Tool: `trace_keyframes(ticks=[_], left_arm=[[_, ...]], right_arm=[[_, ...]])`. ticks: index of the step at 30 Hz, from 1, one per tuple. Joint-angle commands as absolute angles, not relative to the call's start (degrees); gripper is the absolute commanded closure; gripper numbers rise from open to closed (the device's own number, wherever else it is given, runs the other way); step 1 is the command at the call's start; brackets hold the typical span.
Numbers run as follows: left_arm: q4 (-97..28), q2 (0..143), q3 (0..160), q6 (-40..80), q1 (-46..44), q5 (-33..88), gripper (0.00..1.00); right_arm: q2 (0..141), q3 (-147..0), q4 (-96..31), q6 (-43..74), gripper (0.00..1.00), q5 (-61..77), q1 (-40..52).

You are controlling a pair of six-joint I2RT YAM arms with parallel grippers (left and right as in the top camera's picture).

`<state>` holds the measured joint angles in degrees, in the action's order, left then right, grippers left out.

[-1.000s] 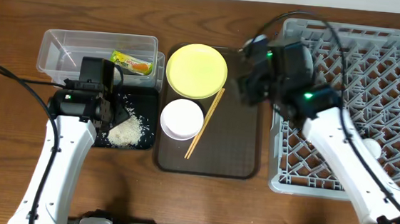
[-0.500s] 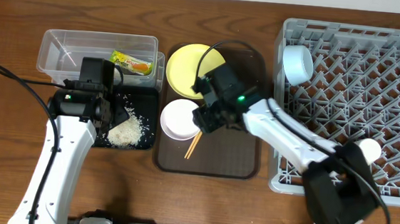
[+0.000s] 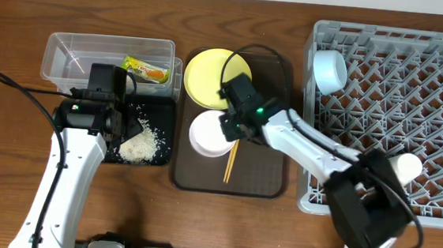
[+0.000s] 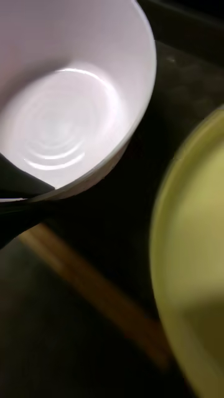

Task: Sort waste into correct bins and load items into the dishwasher rack
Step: 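Grasp rim of white bowl with right gripper, then carry white bowl into back of dish rack and release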

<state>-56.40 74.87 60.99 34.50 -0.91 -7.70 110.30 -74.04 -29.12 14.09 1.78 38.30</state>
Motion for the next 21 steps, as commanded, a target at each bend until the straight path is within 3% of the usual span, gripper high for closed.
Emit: trace_keyframes(ticks=[1, 10, 21], left_arm=[[-56.55, 74.81, 60.86, 34.17, -0.67, -8.60, 0.34], [-56.51, 74.81, 60.86, 34.17, -0.67, -8.60, 0.34], [-56.25, 74.81, 60.86, 34.17, -0.67, -8.60, 0.34]], right_arm=[[102.00, -75.48, -29.45, 14.59, 0.99, -5.82, 34.50], [85.60, -75.48, -31.64, 7.92, 0.99, -17.32, 22.96], [84.97, -75.48, -19.35, -26.41, 0.99, -42.98, 9.78]])
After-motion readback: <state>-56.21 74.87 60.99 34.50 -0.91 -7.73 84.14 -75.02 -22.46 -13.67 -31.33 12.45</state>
